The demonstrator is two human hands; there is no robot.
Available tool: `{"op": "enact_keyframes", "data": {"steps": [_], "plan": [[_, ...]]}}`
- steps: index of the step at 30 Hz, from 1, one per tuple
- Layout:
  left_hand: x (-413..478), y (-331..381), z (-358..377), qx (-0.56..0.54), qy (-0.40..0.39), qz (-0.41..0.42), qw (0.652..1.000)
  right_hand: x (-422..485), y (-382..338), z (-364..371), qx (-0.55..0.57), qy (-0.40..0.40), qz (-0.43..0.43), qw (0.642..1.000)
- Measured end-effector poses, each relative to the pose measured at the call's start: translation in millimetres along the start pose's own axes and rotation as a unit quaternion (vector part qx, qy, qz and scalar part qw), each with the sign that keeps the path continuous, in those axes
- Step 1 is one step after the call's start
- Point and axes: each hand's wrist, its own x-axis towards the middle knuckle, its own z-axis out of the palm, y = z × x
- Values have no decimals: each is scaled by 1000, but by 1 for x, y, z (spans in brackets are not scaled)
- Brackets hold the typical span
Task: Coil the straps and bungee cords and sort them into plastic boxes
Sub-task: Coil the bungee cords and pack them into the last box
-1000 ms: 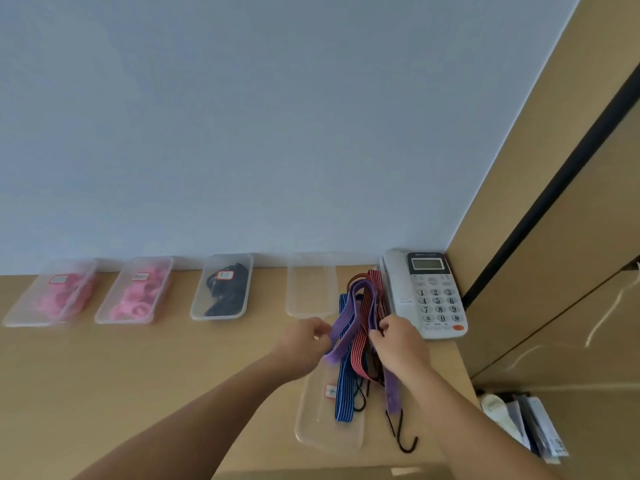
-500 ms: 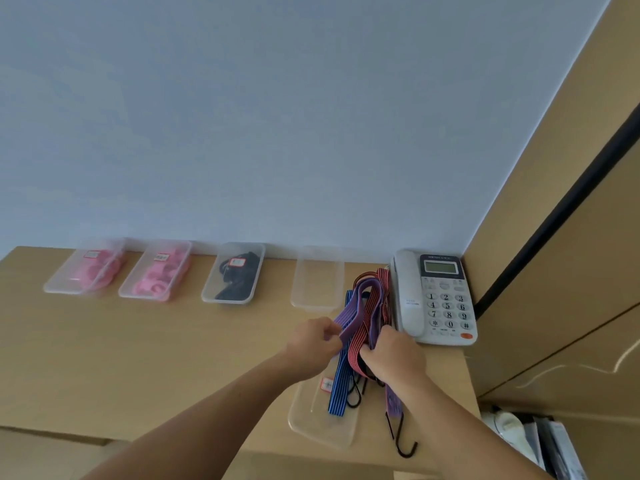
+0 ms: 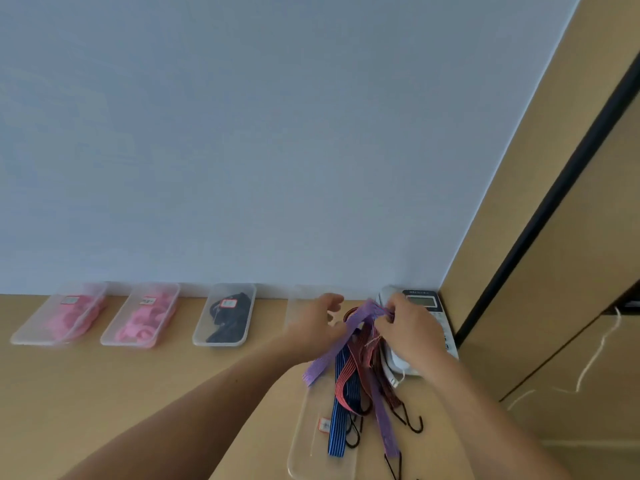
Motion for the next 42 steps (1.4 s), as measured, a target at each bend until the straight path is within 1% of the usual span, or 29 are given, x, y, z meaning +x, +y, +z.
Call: {"op": "enact_keyframes", "data": {"steps": [2,4,6,7,9,10,12,14,16,17,19,21,22,23,24,26,29,32,34,36,38,39,40,41,42], "plan": [[5,17,-15,25,8,50,998,1,-12,-37,21,10,-53,998],[6,32,-29,37,13,94,995,-1,-25,-70,78,-16,-105,991],[6,45,-42,32,5,123,992,-6,-38,-97,117,-45,-132,983],[5,50,-47,21,-3,129,991,-7,-43,-105,124,-42,-135,982],[1,57,-57,-17,-10,137,990,-7,-50,-121,136,15,-120,983],[0,59,-61,-41,-13,135,990,-6,-52,-126,163,52,-111,979],[-5,60,-69,-111,-31,120,986,-5,-56,-133,275,102,-98,951],[-12,60,-75,-211,-84,88,970,-5,-63,-135,347,122,-107,923],[-18,62,-79,-263,-142,65,952,-6,-75,-129,359,124,-137,915],[-20,63,-81,-280,-157,58,945,-8,-82,-126,353,124,-158,914],[-21,62,-87,-333,-164,34,928,-11,-91,-118,316,134,-211,915],[-21,59,-96,-421,-164,13,892,-14,-95,-110,271,132,-258,918],[-21,57,-101,-457,-167,10,873,-15,-96,-106,250,127,-267,922],[-22,54,-105,-477,-172,10,862,-17,-96,-102,235,121,-271,926],[-23,53,-107,-479,-173,14,860,-19,-96,-97,226,113,-274,928],[-24,51,-107,-470,-155,27,869,-22,-99,-89,227,105,-279,927],[-23,50,-104,-482,-98,37,870,-26,-104,-85,275,94,-246,925],[-27,52,-105,-459,-85,61,882,-28,-106,-82,365,65,-206,906],[-29,55,-105,-453,-81,80,884,-31,-107,-79,447,70,-165,876],[-29,56,-107,-465,-84,96,876,-31,-110,-75,557,57,-84,824],[-29,57,-108,-449,-77,112,883,-31,-111,-72,636,-15,-21,772],[-29,58,-109,-426,-66,119,894,-33,-111,-71,653,-59,-11,755],[-29,58,-110,-398,-54,125,907,-35,-112,-71,655,-92,-14,750],[-29,58,-110,-368,-39,130,920,-37,-112,-72,647,-105,-19,755],[-29,58,-112,-336,-24,136,932,-38,-112,-72,639,-102,-21,762]]}}
